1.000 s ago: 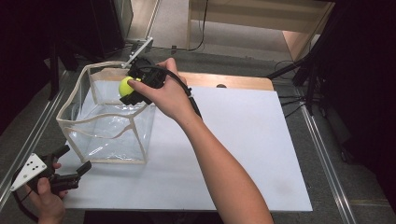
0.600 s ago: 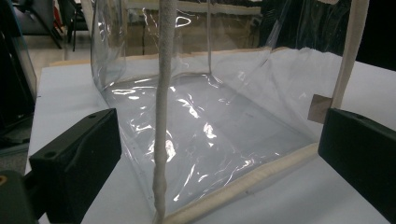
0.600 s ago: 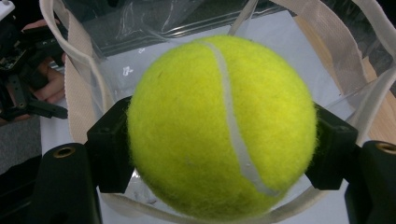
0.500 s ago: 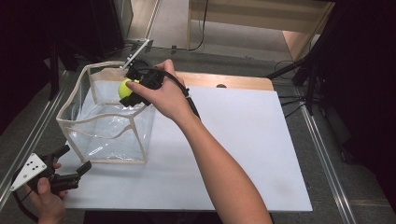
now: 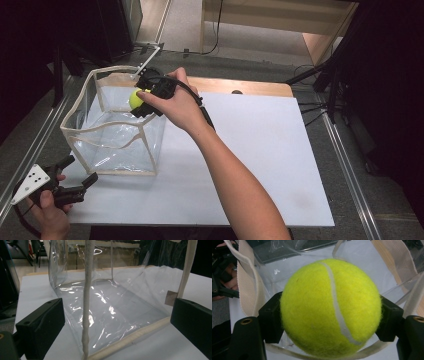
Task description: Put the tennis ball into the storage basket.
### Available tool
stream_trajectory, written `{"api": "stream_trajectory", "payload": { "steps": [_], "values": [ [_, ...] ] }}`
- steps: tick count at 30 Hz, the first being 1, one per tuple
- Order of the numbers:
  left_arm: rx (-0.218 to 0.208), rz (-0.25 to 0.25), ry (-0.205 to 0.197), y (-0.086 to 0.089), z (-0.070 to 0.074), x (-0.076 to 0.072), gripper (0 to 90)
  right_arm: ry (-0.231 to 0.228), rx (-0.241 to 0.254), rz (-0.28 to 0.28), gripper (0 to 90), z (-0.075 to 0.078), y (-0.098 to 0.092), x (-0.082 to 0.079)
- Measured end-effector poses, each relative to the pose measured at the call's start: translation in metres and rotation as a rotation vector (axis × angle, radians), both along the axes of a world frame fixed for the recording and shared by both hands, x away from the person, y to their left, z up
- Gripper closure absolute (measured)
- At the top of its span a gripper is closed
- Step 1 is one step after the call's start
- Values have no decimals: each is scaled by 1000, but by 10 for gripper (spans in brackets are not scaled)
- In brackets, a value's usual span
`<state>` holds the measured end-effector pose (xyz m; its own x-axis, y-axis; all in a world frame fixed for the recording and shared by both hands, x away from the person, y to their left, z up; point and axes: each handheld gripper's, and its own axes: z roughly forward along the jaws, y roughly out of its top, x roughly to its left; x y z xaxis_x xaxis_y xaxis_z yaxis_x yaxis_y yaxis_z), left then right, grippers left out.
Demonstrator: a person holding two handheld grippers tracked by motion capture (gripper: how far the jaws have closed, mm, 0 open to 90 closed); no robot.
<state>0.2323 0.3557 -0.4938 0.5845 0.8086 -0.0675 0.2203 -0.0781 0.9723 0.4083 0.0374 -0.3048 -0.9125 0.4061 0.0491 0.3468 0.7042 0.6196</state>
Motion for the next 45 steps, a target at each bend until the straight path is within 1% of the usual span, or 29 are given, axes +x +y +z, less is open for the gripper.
{"api": "stream_trajectory", "payload": {
  "steps": [6, 11, 20, 21, 22, 23, 24, 25, 26, 28, 29, 31, 32, 33, 37, 38, 40, 44, 45],
  "values": [
    [0, -1, 0, 0, 0, 0, 0, 8, -9, -2, 236, -7, 0, 1],
    [0, 0, 0, 0, 0, 0, 0, 10, -30, -7, 236, -11, 1, 1],
    [-1, 0, -1, 0, 0, 0, 0, 9, -49, -9, 234, -13, 1, 0],
    [-1, 1, 0, 0, 0, 0, 0, -2, -59, -2, 232, -13, 1, -1],
    [-1, 1, 0, 0, 0, 0, 0, -2, -59, -2, 232, -13, 1, -1],
    [0, 0, 0, 0, 0, 0, 0, -11, -67, -11, 213, -12, 1, -3],
    [0, 0, 0, 0, 0, 0, 0, -11, -67, -11, 213, -12, 1, -3],
    [2, 1, 0, 0, 0, 0, 0, -36, -64, -21, 153, -11, 1, -5],
    [0, 1, -1, 0, 0, 0, 0, -39, -47, -22, 152, -9, 0, -5],
    [-1, 1, 0, 0, 0, 0, 0, -41, -38, -18, 148, -8, -1, -6],
    [-1, 1, 0, 0, 0, 0, 0, -61, -27, -29, 97, -3, -3, -8],
    [1, 1, 1, 0, 0, 0, 0, -54, -20, -30, 94, -2, -4, -8],
    [0, 0, -1, 0, 0, 0, 0, -65, -7, -30, 94, -1, -6, -9],
    [0, 1, 1, 0, 0, 0, 0, -78, -2, -42, 94, 3, -10, -10],
    [0, 2, 0, -1, 0, 0, 0, -87, 23, -53, 93, 6, -16, -13],
    [-1, 2, 0, -1, 0, 0, 0, -87, 25, -64, 94, 8, -18, -14],
    [-2, 2, -1, -1, 0, 0, 0, -99, 36, -65, 94, 8, -24, -15],
    [-2, 2, -2, -1, 0, 0, 0, -99, 39, -72, 94, 8, -30, -17],
    [-1, 3, -1, -1, 0, 0, 0, -104, 42, -71, 93, 8, -36, -18]
  ]
}}
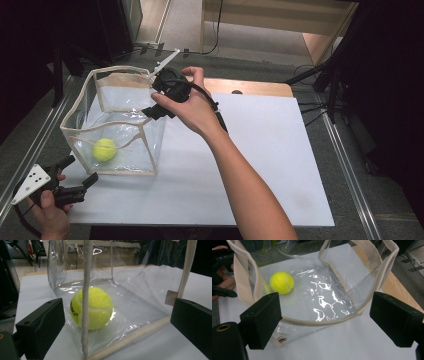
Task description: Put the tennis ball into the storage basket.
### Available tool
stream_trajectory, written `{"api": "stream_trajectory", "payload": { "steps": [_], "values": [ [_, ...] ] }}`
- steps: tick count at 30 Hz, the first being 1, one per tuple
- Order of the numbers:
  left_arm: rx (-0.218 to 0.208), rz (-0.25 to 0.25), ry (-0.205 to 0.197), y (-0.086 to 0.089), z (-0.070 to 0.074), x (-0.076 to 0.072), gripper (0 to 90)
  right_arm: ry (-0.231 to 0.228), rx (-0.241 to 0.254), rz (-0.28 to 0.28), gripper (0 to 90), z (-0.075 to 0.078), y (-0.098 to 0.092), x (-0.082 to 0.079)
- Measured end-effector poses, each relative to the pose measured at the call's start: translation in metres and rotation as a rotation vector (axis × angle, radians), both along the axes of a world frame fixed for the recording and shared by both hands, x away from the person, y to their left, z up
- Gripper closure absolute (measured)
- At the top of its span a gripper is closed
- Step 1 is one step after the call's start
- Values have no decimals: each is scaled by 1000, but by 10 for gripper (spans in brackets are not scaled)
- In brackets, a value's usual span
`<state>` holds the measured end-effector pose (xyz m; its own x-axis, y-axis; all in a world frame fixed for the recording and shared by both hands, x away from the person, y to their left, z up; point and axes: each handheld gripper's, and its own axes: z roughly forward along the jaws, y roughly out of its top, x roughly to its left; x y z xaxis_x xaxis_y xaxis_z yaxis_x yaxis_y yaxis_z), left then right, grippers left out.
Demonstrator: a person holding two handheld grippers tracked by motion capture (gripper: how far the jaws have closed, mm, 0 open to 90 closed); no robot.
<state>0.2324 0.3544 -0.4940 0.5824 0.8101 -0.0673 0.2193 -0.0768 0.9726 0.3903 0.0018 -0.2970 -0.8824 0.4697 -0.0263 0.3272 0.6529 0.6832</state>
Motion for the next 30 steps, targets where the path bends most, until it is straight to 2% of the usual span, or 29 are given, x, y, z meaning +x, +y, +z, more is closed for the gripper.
{"api": "stream_trajectory", "payload": {
  "steps": [16, 30],
  "values": [
    [7, -3, 0, 0, 0, 0, 0, 14, 18, -37, 94, -13, -27, -9],
    [11, -3, 1, 0, 0, 0, 0, 32, 25, -61, 94, -39, -43, -16]
  ]
}}
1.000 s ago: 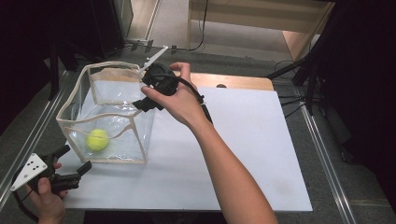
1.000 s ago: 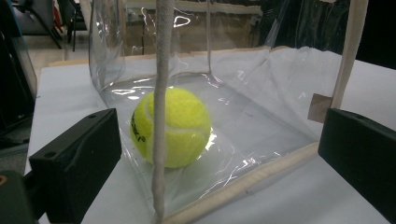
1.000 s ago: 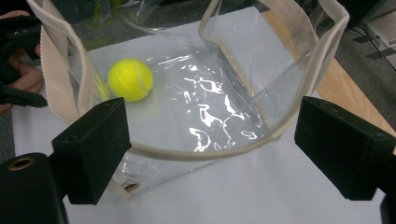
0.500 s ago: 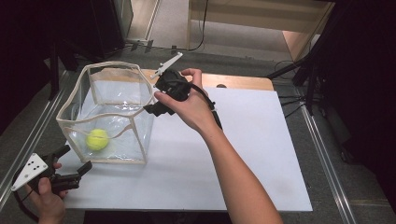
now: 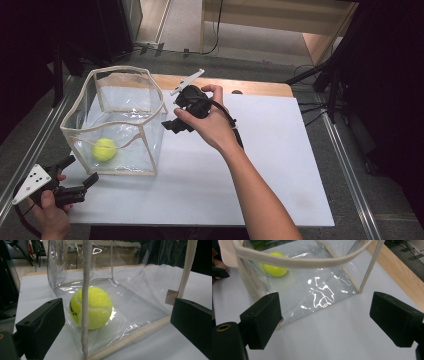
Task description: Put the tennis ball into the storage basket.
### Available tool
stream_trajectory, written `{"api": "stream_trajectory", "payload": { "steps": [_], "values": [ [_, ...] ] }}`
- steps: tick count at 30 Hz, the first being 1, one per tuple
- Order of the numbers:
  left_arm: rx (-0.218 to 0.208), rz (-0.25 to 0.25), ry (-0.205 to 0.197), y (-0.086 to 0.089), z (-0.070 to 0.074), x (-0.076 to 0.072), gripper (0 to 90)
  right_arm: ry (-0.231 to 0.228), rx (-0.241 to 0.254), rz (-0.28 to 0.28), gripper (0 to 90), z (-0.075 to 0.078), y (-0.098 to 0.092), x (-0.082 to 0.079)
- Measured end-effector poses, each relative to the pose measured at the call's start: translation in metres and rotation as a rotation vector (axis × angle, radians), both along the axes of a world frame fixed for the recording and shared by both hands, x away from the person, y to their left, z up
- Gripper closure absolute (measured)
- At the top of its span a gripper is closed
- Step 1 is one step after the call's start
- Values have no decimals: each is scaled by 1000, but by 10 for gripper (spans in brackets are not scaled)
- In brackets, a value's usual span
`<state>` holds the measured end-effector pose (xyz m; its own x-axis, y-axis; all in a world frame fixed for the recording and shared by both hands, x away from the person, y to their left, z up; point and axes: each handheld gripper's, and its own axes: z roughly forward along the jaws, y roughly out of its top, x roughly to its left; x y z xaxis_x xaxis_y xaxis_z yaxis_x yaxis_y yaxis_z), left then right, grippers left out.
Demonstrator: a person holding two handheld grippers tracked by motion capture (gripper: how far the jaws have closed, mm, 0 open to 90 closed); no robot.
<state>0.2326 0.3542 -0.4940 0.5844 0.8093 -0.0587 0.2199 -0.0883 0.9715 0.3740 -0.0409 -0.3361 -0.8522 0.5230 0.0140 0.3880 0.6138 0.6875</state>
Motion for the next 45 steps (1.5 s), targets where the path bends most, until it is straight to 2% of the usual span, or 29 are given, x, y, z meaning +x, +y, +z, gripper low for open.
{"api": "stream_trajectory", "payload": {
  "steps": [17, 33, 40, 45],
  "values": [
    [3, 1, -1, 0, 0, 0, 0, 21, 10, -20, 94, -30, -20, -12],
    [6, 1, -1, 0, 0, 0, 0, 51, 43, -69, 94, -60, -42, -28],
    [7, 1, 0, -1, 0, 0, 0, 49, 68, -91, 94, -75, -52, -34],
    [8, 1, 0, -1, 0, 0, 0, 26, 97, -101, 94, -87, -59, -39]
  ]
}}
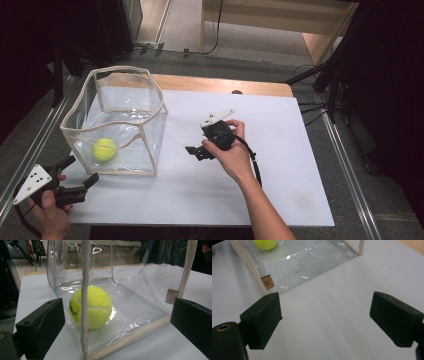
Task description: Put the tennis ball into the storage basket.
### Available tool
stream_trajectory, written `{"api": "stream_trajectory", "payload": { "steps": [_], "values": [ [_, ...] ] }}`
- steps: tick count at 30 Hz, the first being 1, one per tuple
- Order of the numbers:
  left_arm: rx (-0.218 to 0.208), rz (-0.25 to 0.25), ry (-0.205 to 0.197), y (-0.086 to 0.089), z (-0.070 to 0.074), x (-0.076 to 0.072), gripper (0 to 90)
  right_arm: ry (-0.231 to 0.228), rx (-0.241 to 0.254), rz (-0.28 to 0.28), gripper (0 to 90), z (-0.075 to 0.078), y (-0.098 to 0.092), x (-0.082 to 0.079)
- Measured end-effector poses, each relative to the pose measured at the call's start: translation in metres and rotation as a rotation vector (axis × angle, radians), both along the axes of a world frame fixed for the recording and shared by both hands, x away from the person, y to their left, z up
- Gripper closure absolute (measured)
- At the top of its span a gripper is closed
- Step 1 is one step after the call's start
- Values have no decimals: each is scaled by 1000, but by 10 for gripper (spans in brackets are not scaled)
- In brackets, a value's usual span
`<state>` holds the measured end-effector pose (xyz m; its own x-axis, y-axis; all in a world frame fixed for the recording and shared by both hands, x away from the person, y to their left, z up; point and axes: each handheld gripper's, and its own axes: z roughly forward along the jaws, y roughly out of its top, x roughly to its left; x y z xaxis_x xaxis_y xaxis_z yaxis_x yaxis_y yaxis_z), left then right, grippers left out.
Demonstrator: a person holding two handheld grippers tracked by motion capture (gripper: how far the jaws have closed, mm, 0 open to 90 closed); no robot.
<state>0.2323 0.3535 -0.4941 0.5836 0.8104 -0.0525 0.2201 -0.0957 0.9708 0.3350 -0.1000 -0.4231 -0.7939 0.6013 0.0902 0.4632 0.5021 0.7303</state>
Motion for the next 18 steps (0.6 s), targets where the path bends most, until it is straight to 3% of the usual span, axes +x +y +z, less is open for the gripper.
{"api": "stream_trajectory", "payload": {
  "steps": [8, 18],
  "values": [
    [0, 0, 1, 0, 0, 0, 0, -18, 29, -22, 94, -17, -11, -7],
    [1, 1, 1, 0, 0, 0, 0, -2, 37, -61, 94, -33, -28, -14]
  ]
}}
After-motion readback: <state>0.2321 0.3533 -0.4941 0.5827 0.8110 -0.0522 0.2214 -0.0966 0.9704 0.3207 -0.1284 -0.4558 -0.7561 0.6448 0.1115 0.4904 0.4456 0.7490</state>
